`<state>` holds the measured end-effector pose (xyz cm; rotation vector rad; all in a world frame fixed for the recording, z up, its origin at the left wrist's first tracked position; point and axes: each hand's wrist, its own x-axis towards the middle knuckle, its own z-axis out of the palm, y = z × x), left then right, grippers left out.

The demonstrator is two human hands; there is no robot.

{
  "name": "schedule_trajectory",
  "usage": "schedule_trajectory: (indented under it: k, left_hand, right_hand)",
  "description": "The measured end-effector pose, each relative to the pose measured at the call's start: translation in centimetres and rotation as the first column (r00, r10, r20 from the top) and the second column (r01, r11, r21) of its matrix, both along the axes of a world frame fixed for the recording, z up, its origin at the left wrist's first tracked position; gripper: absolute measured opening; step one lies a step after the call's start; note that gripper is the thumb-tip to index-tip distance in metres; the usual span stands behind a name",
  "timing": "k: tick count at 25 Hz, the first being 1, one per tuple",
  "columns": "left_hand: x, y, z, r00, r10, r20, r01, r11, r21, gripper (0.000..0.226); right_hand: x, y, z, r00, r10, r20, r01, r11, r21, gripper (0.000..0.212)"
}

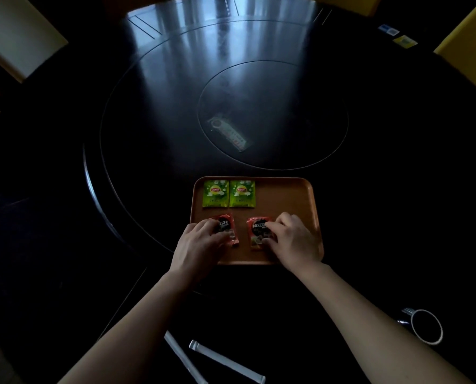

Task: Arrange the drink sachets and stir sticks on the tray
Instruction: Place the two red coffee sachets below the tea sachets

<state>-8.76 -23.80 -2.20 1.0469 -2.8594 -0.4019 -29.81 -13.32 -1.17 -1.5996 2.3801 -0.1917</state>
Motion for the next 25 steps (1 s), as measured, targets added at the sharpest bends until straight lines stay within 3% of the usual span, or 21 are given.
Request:
schedule_trajectory:
  k: [8, 25]
  left_hand:
    - [0.0, -1.3, 0.0, 0.999, 0.011, 0.053, -0.011, 1.0, -0.01, 0.029]
    - [0.5, -1.7, -0.4, 0.997, 0.071, -0.024, -0.069, 0.996, 0.056, 0.033]
  right_hand:
    - [1.9, -2.5, -0.4, 0.999, 0.019, 0.027, -0.017, 0.999, -0.051, 0.032]
    - [3.0, -3.5, -0.7, 0.996, -0.039, 0.081, 0.044, 0.997, -0.058, 0.036]
